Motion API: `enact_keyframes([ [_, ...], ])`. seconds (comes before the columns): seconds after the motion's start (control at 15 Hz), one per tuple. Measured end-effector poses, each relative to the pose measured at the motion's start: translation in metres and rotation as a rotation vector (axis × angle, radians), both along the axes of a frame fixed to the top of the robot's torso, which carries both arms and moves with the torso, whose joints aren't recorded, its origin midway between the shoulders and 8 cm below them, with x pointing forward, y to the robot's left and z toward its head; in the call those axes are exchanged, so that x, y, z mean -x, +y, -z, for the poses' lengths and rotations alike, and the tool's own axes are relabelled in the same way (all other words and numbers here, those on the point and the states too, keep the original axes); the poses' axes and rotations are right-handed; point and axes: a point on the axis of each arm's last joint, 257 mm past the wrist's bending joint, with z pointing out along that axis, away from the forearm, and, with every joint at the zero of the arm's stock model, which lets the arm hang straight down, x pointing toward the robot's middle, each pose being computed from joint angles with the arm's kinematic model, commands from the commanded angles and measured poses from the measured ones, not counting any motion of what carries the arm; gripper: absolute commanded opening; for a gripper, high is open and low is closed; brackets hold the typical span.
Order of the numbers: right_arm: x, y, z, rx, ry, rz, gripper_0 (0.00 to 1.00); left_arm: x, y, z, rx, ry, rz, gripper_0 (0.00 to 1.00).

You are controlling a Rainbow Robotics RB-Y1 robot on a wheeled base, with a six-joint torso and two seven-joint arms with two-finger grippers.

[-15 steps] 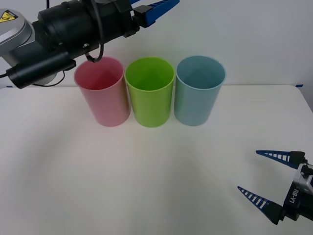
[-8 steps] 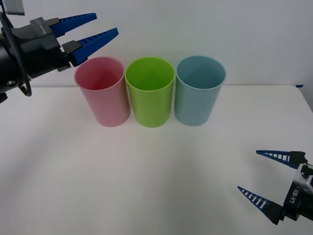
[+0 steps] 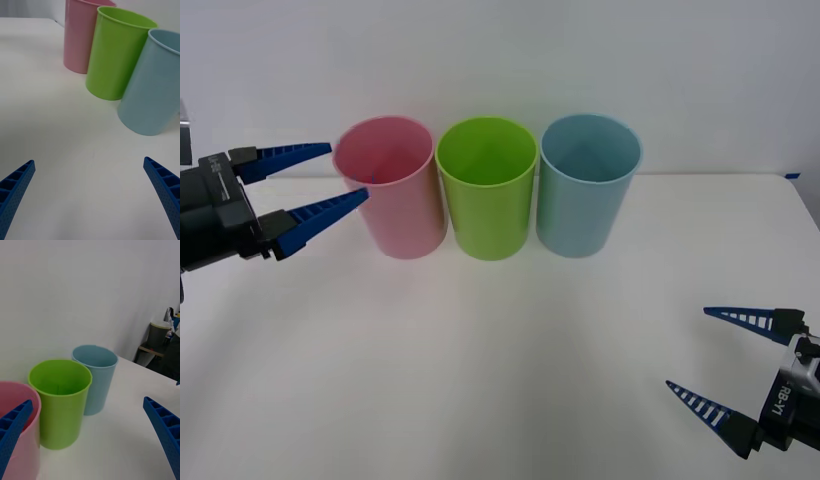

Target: Put cans in the blue bin and PET bottles in the pink bin and trash in the green bin.

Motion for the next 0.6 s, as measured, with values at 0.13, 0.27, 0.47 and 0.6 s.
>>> enact_keyframes([
  [0.13,0.000,0.000,0.000,0.000,0.000,0.000,1.00,0.014,0.004,0.021,-0.020,0.045,-0.013,1.00],
  [0.27,0.000,0.000,0.000,0.000,0.000,0.000,1.00,0.028,0.008,0.044,-0.042,0.085,-0.037,1.00],
  [0.47,0.000,0.000,0.000,0.000,0.000,0.000,1.00,0.040,0.018,0.077,-0.104,0.116,-0.088,1.00],
  [0.6,0.000,0.000,0.000,0.000,0.000,0.000,1.00,0.046,0.023,0.100,-0.135,0.148,-0.124,1.00],
])
